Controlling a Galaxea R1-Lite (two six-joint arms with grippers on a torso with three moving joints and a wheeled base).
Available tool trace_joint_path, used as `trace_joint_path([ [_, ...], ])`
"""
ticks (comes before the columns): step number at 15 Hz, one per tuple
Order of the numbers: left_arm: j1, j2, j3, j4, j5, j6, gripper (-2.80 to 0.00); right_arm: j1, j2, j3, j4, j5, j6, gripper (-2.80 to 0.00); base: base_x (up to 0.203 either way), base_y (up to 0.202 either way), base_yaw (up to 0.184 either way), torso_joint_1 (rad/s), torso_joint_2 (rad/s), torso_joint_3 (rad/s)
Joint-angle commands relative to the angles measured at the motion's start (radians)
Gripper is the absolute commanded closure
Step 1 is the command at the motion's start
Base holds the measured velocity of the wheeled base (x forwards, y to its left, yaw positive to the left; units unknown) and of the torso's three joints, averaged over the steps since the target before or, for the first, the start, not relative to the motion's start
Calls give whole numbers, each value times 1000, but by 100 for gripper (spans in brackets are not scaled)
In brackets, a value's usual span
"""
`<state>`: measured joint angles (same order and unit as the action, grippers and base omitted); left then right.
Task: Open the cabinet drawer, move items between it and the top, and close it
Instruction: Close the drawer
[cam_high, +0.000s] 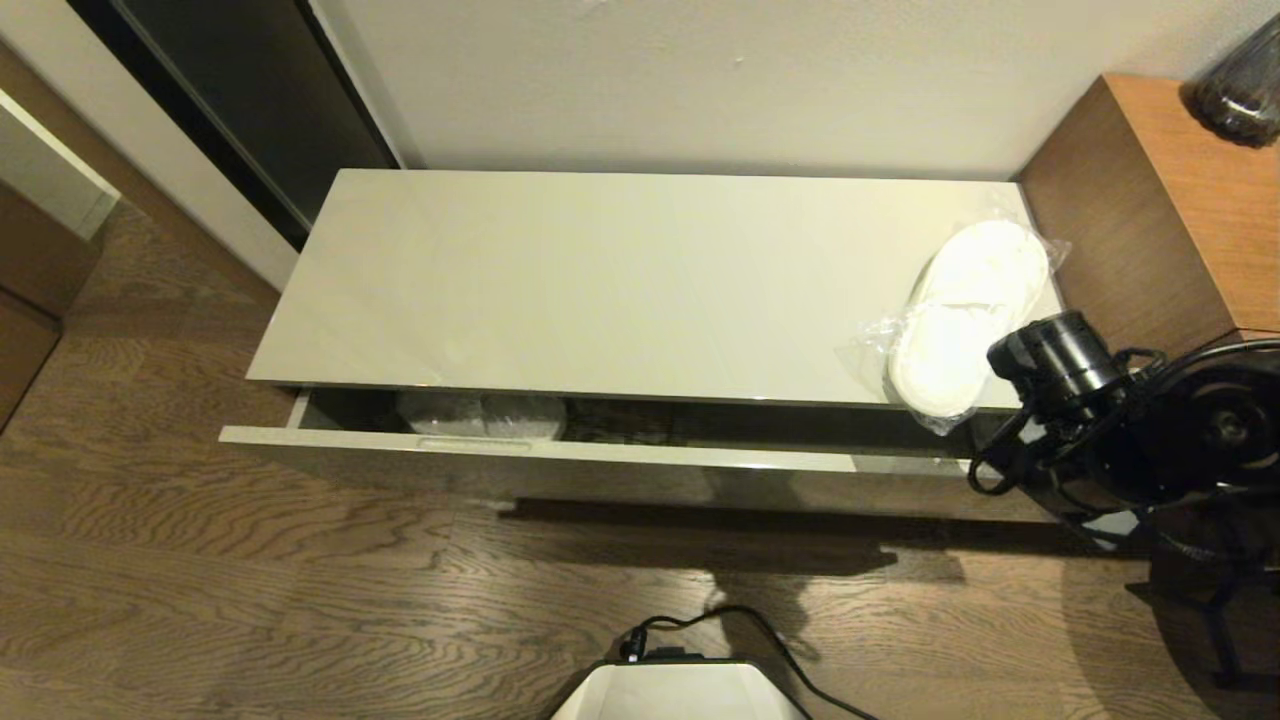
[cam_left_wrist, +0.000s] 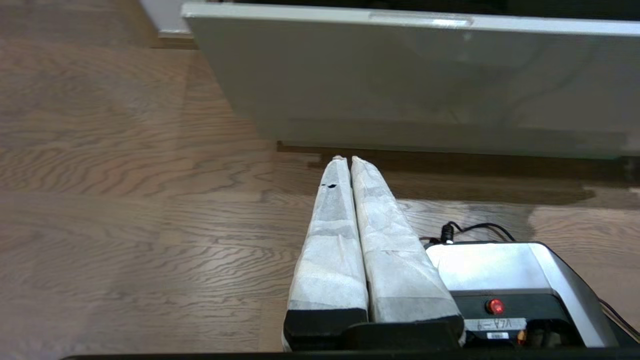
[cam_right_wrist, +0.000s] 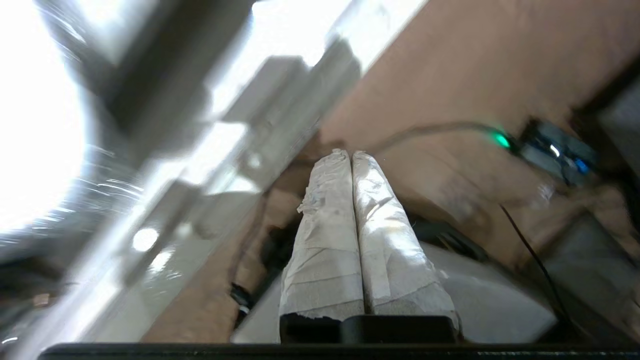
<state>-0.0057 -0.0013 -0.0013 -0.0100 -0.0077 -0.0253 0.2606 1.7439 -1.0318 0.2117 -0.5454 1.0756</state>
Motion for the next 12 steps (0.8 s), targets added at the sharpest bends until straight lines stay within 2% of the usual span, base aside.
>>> trace_joint_path([
  [1, 0, 1, 0, -1, 0, -1, 0, -9, -32, -19, 5, 0, -3, 0, 0, 0, 0, 0, 0, 0],
  [5, 0, 1, 1, -1, 0, 0, 0, -12, 62, 48, -9, 8, 8, 0, 0, 0, 0, 0, 0, 0],
  [7, 0, 1, 0, -1, 0, -1, 0, -16, 127, 51, -31, 5, 16, 0, 0, 0, 0, 0, 0, 0],
  [10, 0, 1, 0, -1, 0, -1, 0, -24, 123, 38, -123, 0, 2, 0, 0, 0, 0, 0, 0, 0],
  [12, 0, 1, 1, -1, 0, -1, 0, -33, 124, 23, -127, -6, -2, 0, 0, 0, 0, 0, 0, 0],
])
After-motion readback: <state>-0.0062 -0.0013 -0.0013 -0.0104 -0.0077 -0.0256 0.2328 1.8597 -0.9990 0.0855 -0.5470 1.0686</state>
